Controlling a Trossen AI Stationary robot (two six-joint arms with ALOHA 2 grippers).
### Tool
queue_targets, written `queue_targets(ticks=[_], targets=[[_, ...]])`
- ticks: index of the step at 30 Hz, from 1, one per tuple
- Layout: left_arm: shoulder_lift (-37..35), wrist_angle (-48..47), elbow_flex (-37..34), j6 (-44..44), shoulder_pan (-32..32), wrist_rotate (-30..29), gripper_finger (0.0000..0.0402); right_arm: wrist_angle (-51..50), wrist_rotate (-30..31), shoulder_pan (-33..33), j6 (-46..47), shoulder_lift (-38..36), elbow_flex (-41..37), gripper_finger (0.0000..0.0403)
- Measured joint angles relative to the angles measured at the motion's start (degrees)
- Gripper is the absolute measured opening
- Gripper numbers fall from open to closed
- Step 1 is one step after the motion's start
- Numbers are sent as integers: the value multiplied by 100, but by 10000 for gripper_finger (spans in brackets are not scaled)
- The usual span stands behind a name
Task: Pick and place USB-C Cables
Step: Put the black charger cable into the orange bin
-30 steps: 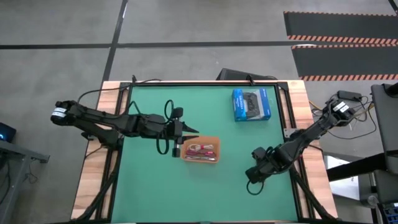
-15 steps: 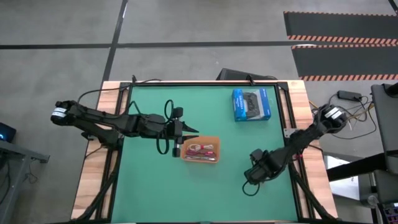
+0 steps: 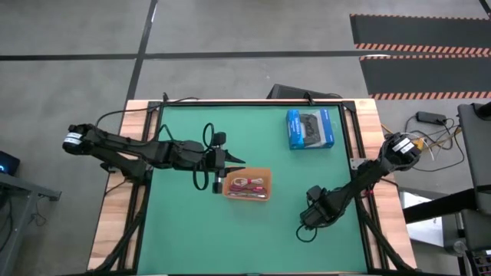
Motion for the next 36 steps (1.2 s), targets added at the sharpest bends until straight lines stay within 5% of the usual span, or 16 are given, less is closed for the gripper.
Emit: queue_targets(ticks=[18, 29, 36], targets=[[1, 1, -1, 2, -1, 0, 52, 186, 18, -2, -98, 24, 0, 54], [2, -2, 0, -1, 0, 0, 52, 248, 41, -1, -518, -148, -11, 49], [2, 1, -2, -7, -1, 0, 52, 696, 1022, 0, -955, -753, -10, 48]])
